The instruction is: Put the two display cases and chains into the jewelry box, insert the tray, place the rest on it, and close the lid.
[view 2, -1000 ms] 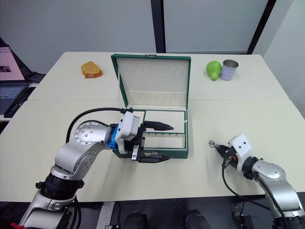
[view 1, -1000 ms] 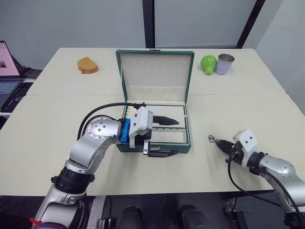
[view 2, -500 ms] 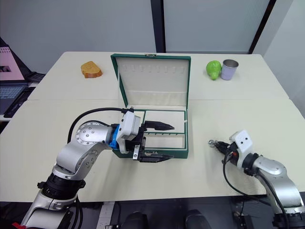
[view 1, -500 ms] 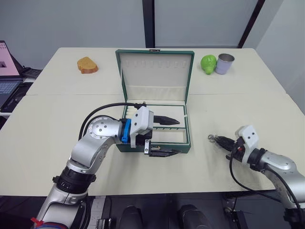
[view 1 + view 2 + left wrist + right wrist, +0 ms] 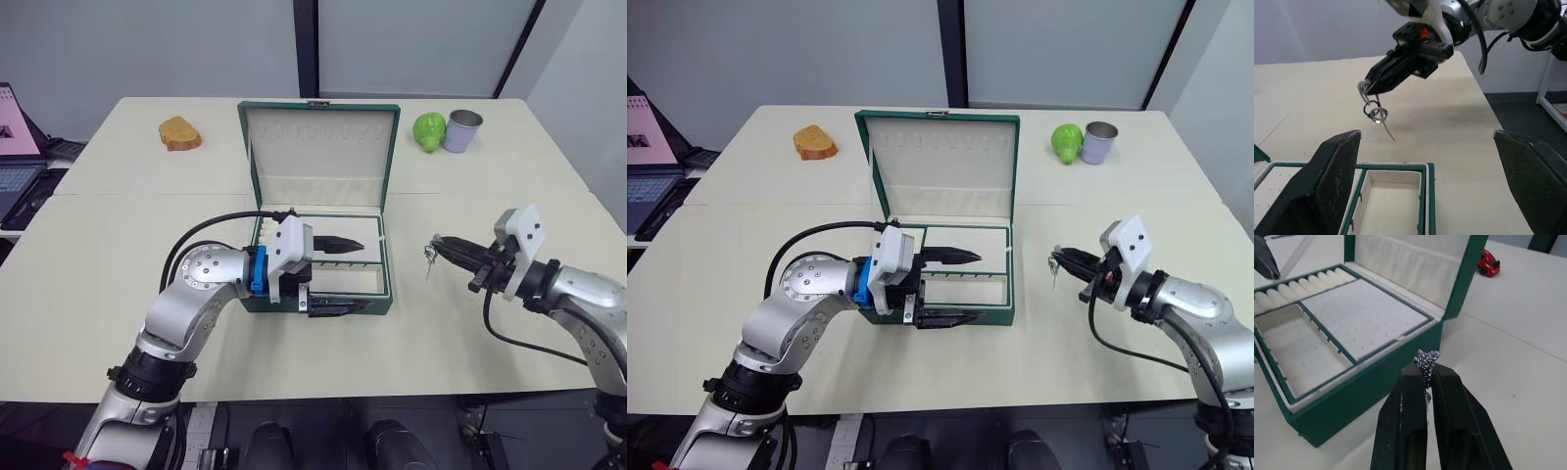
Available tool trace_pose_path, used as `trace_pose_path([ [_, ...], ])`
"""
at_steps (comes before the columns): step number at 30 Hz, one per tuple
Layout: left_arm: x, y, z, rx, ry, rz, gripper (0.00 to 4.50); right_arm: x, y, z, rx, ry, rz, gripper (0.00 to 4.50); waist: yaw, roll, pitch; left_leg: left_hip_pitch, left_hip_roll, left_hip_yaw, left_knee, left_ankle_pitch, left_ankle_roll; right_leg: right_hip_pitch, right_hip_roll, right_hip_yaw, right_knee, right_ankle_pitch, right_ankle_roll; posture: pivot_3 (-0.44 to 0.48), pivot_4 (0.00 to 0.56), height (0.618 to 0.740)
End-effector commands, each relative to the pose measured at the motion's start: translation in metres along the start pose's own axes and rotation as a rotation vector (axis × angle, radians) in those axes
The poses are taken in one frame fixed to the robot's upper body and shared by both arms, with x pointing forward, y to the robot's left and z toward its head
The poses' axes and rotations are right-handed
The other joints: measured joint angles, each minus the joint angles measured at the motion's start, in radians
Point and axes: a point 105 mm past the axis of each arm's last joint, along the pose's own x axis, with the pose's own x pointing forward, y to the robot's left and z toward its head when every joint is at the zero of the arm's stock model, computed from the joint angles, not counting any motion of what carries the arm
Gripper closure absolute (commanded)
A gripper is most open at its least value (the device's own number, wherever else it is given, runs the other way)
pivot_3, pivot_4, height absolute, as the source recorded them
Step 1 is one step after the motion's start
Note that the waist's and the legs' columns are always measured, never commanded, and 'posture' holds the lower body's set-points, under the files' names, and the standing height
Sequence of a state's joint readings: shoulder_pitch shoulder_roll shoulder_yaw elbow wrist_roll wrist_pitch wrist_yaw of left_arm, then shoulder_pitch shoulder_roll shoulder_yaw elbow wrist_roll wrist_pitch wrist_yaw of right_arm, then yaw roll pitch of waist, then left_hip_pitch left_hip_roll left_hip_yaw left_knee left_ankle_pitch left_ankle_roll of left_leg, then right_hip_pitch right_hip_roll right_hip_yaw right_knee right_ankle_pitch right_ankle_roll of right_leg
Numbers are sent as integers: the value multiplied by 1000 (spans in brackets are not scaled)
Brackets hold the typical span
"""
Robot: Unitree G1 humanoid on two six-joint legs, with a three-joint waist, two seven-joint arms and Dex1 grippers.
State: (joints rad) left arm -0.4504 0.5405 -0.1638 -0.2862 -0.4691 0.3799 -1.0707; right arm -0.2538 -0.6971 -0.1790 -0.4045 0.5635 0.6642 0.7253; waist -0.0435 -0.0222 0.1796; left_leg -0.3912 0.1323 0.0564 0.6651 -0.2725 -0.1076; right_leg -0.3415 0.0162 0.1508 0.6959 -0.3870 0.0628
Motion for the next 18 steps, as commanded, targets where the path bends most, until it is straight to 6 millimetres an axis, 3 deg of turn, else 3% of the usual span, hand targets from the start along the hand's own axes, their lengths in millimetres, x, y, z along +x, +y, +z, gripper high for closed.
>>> trace_pose_path([
  [1,-10,-1,10,15,-26,70,0,1,6,31,-43,-72,44,4495,-1,0,0,0,0,0,0,0,0,-1,0,0,0,0,0,0,150,740],
  [10,-44,-9,-3,-55,27,285,0,24,27,76,-84,-137,257,4495,-9,0,0,0,0,0,-1,0,0,-1,0,0,0,0,0,0,150,740],
  [18,-74,-20,-1,-105,35,438,0,41,45,87,-109,-153,412,4495,-11,0,0,-1,1,0,-1,0,0,-2,-1,0,0,0,0,0,150,740],
])
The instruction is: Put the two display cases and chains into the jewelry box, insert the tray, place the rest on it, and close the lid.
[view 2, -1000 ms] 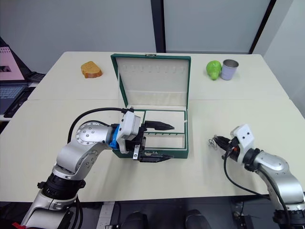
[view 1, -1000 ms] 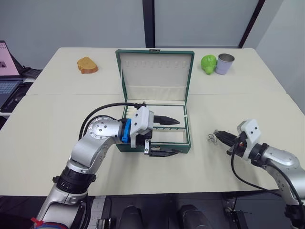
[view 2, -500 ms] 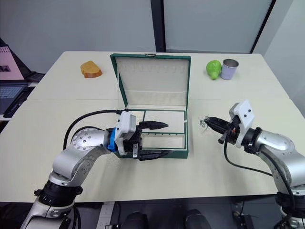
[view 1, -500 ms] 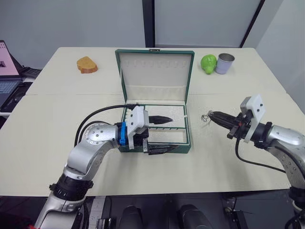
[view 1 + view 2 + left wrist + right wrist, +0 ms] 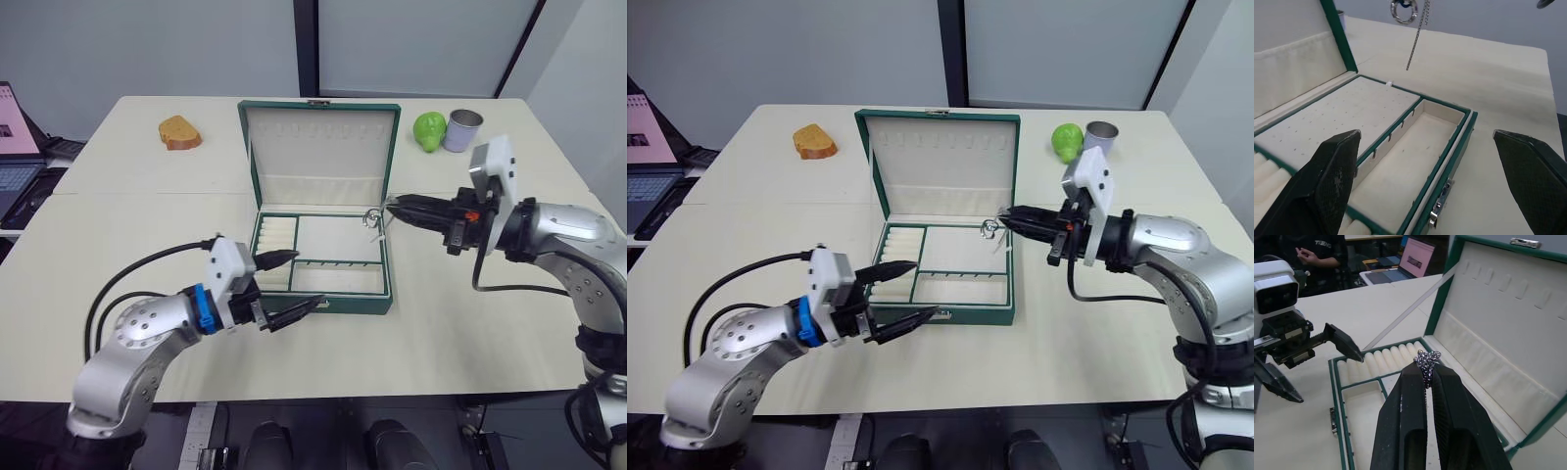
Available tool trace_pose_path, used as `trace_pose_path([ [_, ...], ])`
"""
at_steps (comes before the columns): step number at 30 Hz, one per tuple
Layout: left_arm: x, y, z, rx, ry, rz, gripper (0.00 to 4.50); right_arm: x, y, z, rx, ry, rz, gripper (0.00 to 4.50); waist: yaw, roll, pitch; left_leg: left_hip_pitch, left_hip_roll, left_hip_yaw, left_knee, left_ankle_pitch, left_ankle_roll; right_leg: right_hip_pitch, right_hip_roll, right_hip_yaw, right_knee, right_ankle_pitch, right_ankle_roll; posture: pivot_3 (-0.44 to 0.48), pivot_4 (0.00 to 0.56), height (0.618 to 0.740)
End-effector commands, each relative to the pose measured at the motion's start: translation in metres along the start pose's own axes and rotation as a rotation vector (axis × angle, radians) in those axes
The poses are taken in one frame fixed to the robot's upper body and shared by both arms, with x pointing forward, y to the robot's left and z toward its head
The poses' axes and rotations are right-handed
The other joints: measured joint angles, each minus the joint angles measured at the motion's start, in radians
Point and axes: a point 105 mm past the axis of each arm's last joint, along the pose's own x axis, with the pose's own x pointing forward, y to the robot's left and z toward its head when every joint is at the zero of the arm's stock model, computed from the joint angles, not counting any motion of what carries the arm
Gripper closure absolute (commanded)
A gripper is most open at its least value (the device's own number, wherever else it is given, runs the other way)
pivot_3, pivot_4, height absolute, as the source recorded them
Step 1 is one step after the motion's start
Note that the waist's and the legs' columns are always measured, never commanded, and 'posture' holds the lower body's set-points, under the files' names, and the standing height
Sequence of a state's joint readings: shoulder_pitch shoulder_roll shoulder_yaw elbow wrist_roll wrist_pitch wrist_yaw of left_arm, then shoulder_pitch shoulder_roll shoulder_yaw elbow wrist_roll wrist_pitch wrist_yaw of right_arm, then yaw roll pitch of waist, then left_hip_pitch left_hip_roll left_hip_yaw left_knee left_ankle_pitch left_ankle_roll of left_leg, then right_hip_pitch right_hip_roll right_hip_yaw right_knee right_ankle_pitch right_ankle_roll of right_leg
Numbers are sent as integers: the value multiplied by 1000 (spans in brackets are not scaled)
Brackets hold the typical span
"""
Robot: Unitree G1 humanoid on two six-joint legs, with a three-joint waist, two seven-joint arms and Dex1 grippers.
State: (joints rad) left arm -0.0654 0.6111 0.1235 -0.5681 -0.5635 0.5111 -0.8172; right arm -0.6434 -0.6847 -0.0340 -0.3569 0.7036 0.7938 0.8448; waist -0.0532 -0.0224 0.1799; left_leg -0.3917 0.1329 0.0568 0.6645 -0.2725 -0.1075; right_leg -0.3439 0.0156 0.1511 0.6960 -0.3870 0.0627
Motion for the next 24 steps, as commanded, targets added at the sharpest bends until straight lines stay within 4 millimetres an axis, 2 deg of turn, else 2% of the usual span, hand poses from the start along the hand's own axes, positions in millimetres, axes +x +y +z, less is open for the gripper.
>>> trace_pose_path([
  [1,-15,-4,12,28,-19,41,0,10,6,10,-37,-32,77,4495,-2,0,0,0,0,0,0,0,0,0,0,0,0,0,0,0,150,740],
  [10,-39,-7,14,18,3,111,0,32,15,-11,-27,-1,186,4495,-3,0,0,0,0,1,-1,0,0,-1,0,0,0,0,0,0,150,740],
  [24,-39,-1,14,21,2,123,0,40,24,-64,-18,127,207,4495,-4,0,0,0,0,1,-1,0,0,-2,0,0,0,0,0,0,150,740],
])
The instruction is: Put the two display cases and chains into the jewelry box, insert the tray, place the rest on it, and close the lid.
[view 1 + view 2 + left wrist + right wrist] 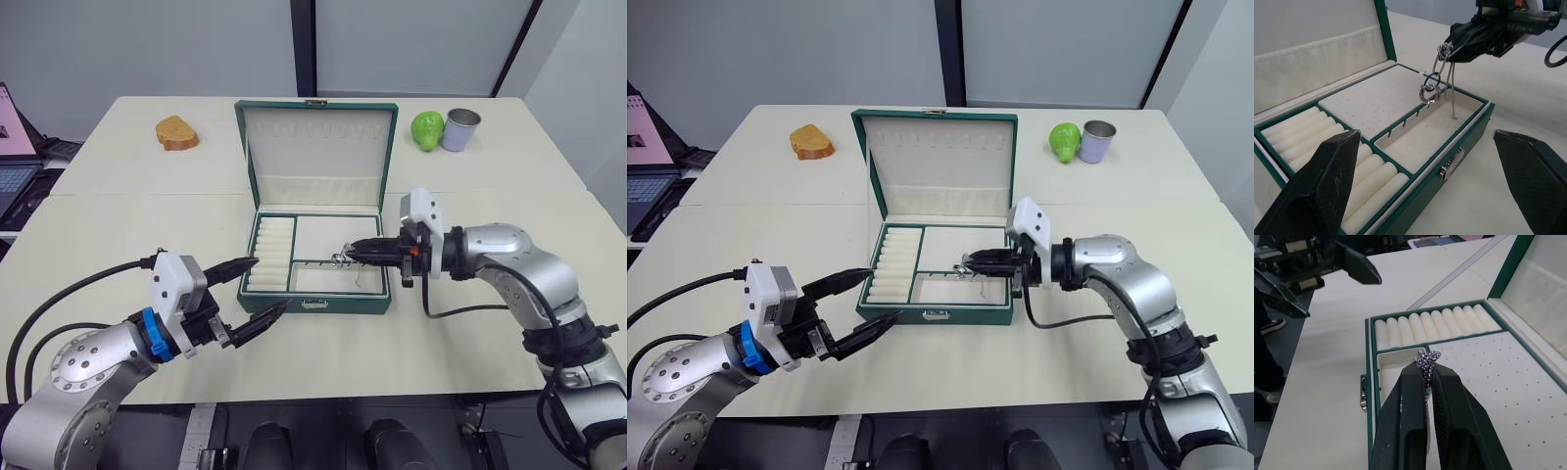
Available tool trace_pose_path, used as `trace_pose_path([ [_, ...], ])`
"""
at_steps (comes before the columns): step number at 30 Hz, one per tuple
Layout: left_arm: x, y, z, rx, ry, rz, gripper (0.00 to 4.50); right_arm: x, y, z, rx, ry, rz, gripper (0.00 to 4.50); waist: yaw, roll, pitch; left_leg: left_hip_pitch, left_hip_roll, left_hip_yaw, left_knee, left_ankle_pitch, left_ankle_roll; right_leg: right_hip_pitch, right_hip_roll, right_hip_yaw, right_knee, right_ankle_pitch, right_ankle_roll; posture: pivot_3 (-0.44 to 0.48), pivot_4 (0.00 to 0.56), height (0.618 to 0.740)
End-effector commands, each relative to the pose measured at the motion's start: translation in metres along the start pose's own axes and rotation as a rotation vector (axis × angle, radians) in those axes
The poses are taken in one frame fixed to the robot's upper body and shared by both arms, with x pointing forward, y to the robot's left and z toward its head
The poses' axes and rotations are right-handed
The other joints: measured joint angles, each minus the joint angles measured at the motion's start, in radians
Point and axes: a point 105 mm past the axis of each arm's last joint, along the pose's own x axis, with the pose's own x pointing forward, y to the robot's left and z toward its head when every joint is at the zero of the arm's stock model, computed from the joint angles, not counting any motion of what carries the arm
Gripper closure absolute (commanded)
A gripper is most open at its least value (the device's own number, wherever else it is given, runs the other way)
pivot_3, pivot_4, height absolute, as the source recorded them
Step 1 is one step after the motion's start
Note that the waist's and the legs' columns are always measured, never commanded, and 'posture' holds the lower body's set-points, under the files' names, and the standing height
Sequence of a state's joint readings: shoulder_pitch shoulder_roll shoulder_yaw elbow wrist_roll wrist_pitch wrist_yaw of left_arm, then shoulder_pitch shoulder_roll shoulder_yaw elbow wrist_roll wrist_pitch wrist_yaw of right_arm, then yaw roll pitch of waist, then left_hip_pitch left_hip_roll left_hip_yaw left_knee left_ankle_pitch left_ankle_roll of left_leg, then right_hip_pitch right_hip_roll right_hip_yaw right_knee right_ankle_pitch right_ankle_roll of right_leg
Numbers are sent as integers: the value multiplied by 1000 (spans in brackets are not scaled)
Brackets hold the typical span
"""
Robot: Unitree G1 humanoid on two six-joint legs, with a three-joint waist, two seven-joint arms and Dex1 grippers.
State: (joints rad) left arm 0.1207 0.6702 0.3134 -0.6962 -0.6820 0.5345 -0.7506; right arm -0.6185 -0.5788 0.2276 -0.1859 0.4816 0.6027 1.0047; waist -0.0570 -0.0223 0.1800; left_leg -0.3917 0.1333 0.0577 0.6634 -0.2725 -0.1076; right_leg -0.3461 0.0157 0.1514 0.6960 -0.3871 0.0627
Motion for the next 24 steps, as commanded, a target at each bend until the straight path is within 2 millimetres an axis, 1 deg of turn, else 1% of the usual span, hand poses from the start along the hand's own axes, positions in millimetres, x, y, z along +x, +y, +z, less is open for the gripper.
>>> trace_pose_path([
  [1,-1,1,7,36,-16,-6,0,-1,2,-3,-36,11,4,4495,0,0,0,0,0,0,0,0,0,0,0,0,0,0,0,0,150,740],
  [5,1,2,7,39,-17,-13,0,1,2,-13,-38,39,-1,4495,0,0,0,0,0,0,0,0,0,-1,0,0,0,0,0,0,150,740],
  [7,3,3,8,40,-20,-16,0,1,4,-15,-33,44,3,4495,0,0,0,0,0,1,0,0,0,-1,0,0,0,0,0,0,150,740],
  [9,3,3,8,41,-21,-18,0,1,5,-14,-23,42,11,3819,0,0,0,0,0,1,0,0,0,-1,0,0,0,0,0,0,150,740],
  [10,4,3,8,40,-22,-20,0,0,6,-14,-17,40,13,3698,0,0,0,0,0,1,0,0,0,-1,0,0,0,0,0,0,150,740],
  [16,6,3,7,24,-20,-37,0,-5,5,-3,-4,7,4,2355,0,0,0,0,0,1,0,0,0,-1,0,0,0,0,0,0,150,740],
  [20,10,5,6,21,-17,-56,0,-12,6,5,8,-24,4,1244,1,0,0,0,0,0,0,0,0,-1,0,0,0,0,0,0,150,740],
  [23,11,8,6,20,-13,-65,0,-19,6,6,15,-30,-3,244,0,0,0,0,0,0,0,0,0,-1,0,0,0,0,0,0,150,740],
  [24,10,10,6,18,-9,-68,0,-23,4,7,20,-35,-19,47,0,0,0,0,0,0,0,0,0,-1,0,0,0,0,0,0,150,740],
])
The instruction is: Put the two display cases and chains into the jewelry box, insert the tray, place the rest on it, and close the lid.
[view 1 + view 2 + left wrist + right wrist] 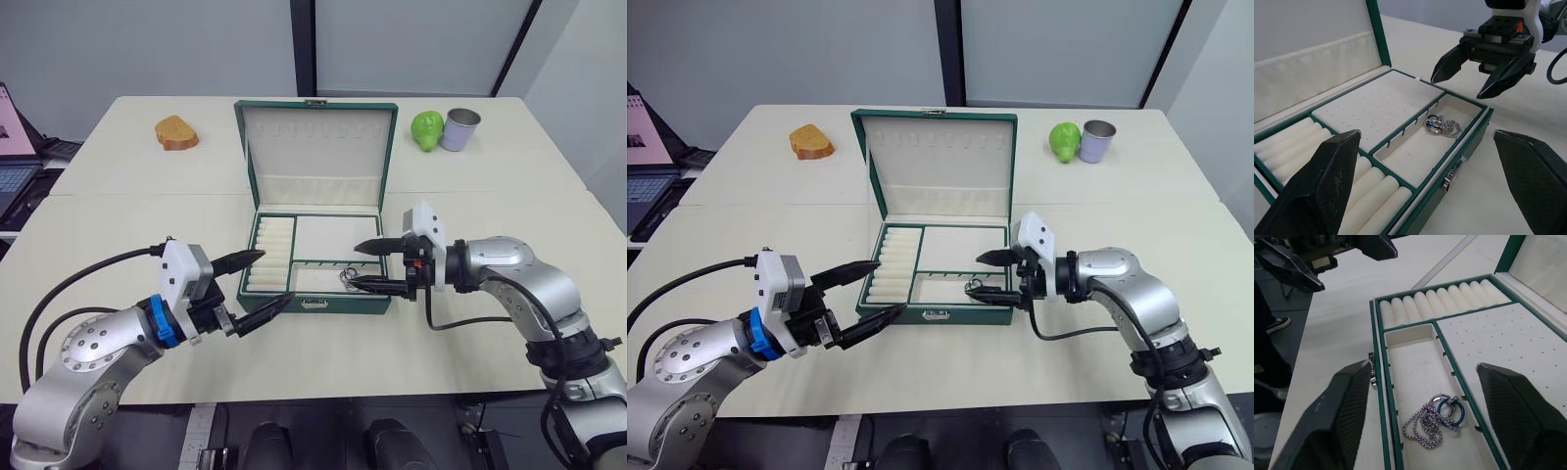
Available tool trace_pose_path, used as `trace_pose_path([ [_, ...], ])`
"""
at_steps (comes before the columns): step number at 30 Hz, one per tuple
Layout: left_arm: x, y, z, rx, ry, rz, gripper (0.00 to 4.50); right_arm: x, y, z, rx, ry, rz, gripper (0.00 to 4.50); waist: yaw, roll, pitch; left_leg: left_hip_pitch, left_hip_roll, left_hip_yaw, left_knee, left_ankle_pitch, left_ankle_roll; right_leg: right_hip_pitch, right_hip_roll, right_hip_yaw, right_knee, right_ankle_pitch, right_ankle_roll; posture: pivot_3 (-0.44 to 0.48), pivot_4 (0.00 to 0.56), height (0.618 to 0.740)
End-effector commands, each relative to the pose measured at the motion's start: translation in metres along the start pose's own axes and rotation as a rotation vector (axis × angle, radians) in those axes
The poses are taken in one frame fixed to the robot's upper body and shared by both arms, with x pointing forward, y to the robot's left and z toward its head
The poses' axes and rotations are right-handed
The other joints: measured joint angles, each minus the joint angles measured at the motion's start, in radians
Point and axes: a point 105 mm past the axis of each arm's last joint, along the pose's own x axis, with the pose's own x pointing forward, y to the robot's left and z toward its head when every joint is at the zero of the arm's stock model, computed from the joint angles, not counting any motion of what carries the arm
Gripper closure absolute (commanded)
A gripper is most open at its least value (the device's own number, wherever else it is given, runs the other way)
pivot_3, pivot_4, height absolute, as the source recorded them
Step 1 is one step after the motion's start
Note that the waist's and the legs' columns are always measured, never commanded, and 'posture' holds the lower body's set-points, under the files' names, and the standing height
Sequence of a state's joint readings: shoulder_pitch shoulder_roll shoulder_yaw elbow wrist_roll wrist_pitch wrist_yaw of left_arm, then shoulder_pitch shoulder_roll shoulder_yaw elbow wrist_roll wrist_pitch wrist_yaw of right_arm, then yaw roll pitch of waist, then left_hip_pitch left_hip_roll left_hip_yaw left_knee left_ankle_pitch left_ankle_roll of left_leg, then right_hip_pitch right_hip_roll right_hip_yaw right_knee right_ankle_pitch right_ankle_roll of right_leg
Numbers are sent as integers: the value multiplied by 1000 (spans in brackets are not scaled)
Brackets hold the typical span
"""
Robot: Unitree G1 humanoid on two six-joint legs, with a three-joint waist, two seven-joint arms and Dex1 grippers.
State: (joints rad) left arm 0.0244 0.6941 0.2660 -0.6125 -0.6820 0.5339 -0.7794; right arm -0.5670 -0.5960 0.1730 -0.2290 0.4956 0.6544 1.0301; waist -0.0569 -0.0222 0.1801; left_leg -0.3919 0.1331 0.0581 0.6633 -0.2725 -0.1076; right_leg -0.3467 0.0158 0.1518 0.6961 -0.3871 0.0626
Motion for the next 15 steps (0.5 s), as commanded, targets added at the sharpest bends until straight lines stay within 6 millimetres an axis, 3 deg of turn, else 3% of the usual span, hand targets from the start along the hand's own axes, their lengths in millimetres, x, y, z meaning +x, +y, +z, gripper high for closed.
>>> trace_pose_path([
  [1,0,2,3,19,-1,-29,0,-18,-4,13,-20,-49,-42,47,1,0,0,0,0,0,0,0,0,0,0,0,0,0,0,0,150,740],
  [6,-10,24,2,49,41,14,0,-59,-23,7,17,-51,-208,47,2,0,0,0,0,0,0,0,0,0,0,0,0,0,0,0,150,740],
  [15,-64,91,-3,101,129,259,0,-135,-45,-23,67,24,-507,47,-1,0,0,0,0,2,-1,0,0,-2,0,1,0,0,0,0,150,740],
])
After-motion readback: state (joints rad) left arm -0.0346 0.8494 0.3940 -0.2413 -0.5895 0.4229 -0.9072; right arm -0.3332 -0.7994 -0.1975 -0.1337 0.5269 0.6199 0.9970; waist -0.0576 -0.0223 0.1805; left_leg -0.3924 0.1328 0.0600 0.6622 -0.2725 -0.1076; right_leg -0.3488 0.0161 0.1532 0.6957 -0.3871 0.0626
